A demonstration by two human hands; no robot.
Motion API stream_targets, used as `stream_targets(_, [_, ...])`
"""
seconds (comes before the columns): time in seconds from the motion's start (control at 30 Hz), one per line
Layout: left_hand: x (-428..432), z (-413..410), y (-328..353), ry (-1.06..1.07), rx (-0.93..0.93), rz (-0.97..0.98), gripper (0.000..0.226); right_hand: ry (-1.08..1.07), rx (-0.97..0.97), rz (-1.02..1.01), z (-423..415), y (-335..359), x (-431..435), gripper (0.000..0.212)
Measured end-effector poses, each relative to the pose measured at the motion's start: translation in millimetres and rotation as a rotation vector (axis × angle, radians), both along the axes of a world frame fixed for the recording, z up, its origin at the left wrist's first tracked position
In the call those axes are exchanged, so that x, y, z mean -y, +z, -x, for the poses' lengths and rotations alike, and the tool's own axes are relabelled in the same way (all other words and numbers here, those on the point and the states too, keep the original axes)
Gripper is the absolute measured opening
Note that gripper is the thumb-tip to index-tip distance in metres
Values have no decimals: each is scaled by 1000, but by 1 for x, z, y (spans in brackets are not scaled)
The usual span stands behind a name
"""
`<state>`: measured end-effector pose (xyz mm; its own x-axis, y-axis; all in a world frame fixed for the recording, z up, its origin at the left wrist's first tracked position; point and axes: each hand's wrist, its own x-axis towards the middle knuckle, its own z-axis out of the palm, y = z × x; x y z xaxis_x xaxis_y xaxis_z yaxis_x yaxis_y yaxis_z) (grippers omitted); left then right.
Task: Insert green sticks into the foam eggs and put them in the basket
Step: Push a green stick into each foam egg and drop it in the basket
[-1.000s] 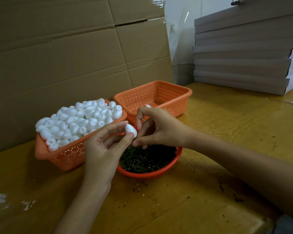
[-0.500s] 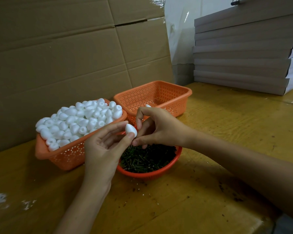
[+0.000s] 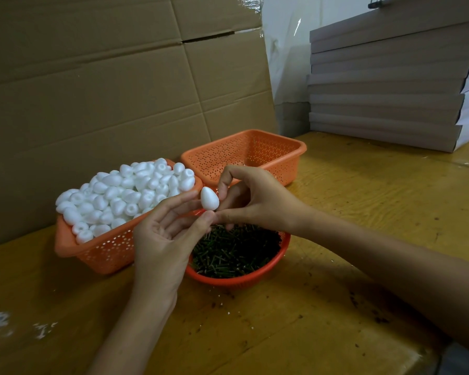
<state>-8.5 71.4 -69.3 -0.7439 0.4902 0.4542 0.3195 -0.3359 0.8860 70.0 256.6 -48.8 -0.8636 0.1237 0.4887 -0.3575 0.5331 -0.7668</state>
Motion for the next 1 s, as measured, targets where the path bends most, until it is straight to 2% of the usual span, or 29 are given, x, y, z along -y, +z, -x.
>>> stream_targets(0.6, [0,1,0,3,-23,33,32,53,-8,-51,-1,0,2,40])
stream_targets(0.83, [0,4,-1,-4,3,36,39,49,11,-23,0,-1,0,36])
stream_targets(1.0, [0,2,0,-18,-4,34,33,46,-4,-38,1,-2,0,37])
